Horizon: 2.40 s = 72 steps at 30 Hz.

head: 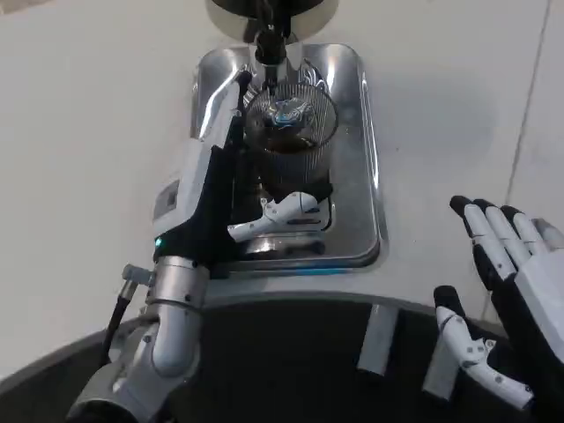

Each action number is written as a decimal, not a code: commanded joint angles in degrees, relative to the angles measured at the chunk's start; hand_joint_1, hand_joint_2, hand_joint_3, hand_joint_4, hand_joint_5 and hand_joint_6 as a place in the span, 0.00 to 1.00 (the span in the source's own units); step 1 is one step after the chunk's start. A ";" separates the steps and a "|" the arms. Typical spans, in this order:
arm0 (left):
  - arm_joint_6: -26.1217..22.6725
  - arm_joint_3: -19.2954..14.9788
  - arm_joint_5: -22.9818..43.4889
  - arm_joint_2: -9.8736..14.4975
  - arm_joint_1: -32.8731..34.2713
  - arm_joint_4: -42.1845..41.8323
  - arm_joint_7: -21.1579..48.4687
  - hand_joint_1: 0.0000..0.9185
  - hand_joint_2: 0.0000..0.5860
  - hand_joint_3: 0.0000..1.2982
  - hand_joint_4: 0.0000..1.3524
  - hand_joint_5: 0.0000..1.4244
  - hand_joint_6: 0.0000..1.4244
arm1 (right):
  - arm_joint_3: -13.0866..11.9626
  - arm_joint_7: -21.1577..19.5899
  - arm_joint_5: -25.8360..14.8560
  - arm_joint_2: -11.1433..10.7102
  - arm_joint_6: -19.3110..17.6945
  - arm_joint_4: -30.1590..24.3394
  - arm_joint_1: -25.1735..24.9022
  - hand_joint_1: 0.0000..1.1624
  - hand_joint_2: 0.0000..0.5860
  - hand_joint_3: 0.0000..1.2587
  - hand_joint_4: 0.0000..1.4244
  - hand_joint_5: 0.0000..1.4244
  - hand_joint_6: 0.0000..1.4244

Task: Grasp the cup under the faucet to collect the drink, then remove the cup.

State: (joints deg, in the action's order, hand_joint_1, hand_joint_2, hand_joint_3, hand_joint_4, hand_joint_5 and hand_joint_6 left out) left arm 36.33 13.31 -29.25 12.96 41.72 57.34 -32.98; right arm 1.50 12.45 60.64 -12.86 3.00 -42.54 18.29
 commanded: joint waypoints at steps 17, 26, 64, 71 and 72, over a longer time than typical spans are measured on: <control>-2.95 2.57 -1.69 -1.81 0.51 1.07 -2.81 0.45 0.07 0.02 0.03 0.23 0.25 | -0.10 1.21 -1.41 0.84 1.82 0.12 -0.29 0.07 0.94 0.00 0.00 0.00 0.01; -3.60 3.12 -1.83 -2.06 0.51 1.85 -3.27 0.46 0.09 0.06 0.08 0.28 0.32 | -0.13 1.93 -2.51 0.66 2.15 -0.26 -0.19 0.07 0.94 0.00 0.00 0.00 0.01; -4.39 4.34 -3.14 -4.97 -0.11 -0.05 -14.97 0.72 0.17 0.85 0.89 0.95 1.00 | 0.06 2.65 -4.24 0.50 4.88 1.67 -2.68 0.06 0.95 0.00 0.00 0.00 0.04; -3.91 4.16 -4.44 -2.51 -3.14 -4.85 -15.26 0.72 0.17 0.85 0.88 0.94 1.00 | 0.70 0.85 -4.51 0.54 3.97 1.60 -1.07 0.05 0.95 0.00 0.00 0.00 0.04; -3.90 4.03 -4.58 -2.27 -3.47 -5.41 -15.15 0.72 0.17 0.85 0.88 0.94 1.00 | 0.73 0.64 -4.60 0.53 3.93 1.66 -1.00 0.05 0.95 0.00 0.00 0.00 0.04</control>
State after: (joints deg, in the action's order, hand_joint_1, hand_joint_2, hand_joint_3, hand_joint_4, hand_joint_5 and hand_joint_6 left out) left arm 31.24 17.87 -33.62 9.63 39.67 54.09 -47.29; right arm 1.92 14.14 56.43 -12.05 7.81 -40.93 16.32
